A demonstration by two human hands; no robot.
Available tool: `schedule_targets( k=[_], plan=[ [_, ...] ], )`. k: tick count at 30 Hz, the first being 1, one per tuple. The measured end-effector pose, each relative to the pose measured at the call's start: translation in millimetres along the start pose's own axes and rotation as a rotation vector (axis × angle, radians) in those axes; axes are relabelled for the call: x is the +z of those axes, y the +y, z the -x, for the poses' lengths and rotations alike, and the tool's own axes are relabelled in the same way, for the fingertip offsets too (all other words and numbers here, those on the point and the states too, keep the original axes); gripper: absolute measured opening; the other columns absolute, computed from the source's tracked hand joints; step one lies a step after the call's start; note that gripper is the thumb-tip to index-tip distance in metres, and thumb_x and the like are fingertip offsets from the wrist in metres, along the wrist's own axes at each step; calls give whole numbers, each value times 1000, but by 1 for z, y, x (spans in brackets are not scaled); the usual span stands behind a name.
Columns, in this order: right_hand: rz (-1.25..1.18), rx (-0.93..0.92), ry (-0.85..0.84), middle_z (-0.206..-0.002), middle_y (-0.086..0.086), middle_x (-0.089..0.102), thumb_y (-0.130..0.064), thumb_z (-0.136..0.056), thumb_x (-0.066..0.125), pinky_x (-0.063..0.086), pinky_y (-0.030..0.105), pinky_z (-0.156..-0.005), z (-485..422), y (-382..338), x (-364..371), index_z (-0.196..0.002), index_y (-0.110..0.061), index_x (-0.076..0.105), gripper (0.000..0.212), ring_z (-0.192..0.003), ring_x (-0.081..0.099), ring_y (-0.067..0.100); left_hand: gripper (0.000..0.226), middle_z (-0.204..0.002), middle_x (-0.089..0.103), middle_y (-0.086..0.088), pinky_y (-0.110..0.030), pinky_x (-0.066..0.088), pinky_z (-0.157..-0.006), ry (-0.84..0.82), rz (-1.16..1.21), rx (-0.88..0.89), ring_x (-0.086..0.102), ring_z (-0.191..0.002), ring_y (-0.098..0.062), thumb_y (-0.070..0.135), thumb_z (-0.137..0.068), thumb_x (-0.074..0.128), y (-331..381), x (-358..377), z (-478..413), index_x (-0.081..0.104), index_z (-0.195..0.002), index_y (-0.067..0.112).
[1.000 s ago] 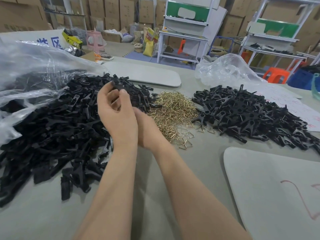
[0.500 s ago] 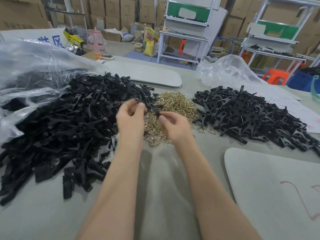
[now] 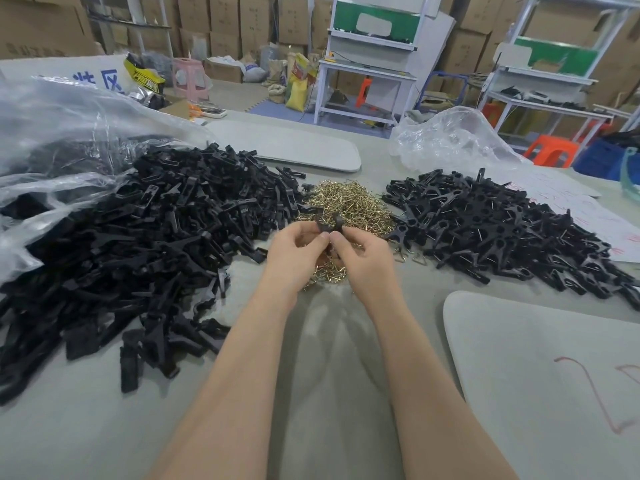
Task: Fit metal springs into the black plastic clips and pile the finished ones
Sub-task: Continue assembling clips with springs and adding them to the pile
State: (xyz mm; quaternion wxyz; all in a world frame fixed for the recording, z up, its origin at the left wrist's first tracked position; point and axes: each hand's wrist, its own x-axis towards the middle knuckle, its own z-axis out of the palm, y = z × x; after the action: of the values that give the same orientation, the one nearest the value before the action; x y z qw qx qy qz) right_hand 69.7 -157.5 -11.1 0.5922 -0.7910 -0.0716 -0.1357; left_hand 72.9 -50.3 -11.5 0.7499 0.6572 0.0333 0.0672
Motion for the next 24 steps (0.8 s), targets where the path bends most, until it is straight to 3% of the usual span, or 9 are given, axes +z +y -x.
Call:
schedule_targets(
  k=[2, 5, 7, 11, 16, 19, 24],
  plan=[
    [86, -15, -8, -86, -1, 70, -12, -92, 58, 53, 41, -84, 0, 0, 0, -96, -25, 71, 18, -87, 66, 22, 11, -78, 63, 2, -26, 53, -76, 11, -14, -3, 60, -73, -9, 5, -90, 61, -1, -1, -2, 62, -90, 16],
    [21, 21, 30, -86, -14, 66, -6, -93, 55, 53, 34, -87, -2, 0, -3, -110, -12, 67, 22, -87, 65, 12, 11, -84, 65, 1, -31, 53, -83, -12, -30, -17, 62, -82, -14, 7, -90, 62, -2, -1, -3, 63, -97, 15],
    [-6, 45, 50, -92, -9, 66, -6, -93, 55, 53, 35, -91, -3, 0, -6, -114, -9, 64, 23, -94, 66, 14, 12, -85, 66, 2, -29, 53, -83, -25, -39, -10, 62, -83, -13, 7, -90, 62, -2, -1, -2, 64, -98, 16],
    [9, 14, 54, -90, -3, 67, -3, -91, 57, 54, 36, -90, -2, -1, -6, -103, -10, 65, 16, -89, 66, 14, 15, -78, 66, 6, -18, 54, -72, -35, -23, 31, 61, -72, -3, 4, -90, 61, -1, -1, -1, 66, -91, 19],
    [-7, -4, 69, -88, -5, 68, -2, -90, 58, 54, 31, -87, -2, 0, -8, -98, -14, 65, 16, -86, 66, 9, 20, -82, 67, 2, -30, 54, -84, -34, -55, 39, 62, -77, -10, 7, -89, 63, 1, -1, 1, 64, -84, 26],
    [-21, -2, 74, -89, -4, 70, -3, -90, 59, 55, 32, -88, -1, 0, -8, -96, -16, 66, 17, -87, 67, 9, 19, -83, 67, 3, -29, 54, -83, -36, -38, 26, 63, -78, -11, 7, -89, 64, 1, -2, 1, 64, -84, 25],
    [-92, 41, 132, -89, 3, 71, -5, -90, 60, 55, 40, -89, -2, 2, -7, -86, -22, 64, 18, -89, 69, 21, 16, -89, 68, 0, -21, 54, -75, -31, 9, -24, 64, -81, -8, 7, -88, 65, 0, -2, -1, 66, -103, 11]
  ],
)
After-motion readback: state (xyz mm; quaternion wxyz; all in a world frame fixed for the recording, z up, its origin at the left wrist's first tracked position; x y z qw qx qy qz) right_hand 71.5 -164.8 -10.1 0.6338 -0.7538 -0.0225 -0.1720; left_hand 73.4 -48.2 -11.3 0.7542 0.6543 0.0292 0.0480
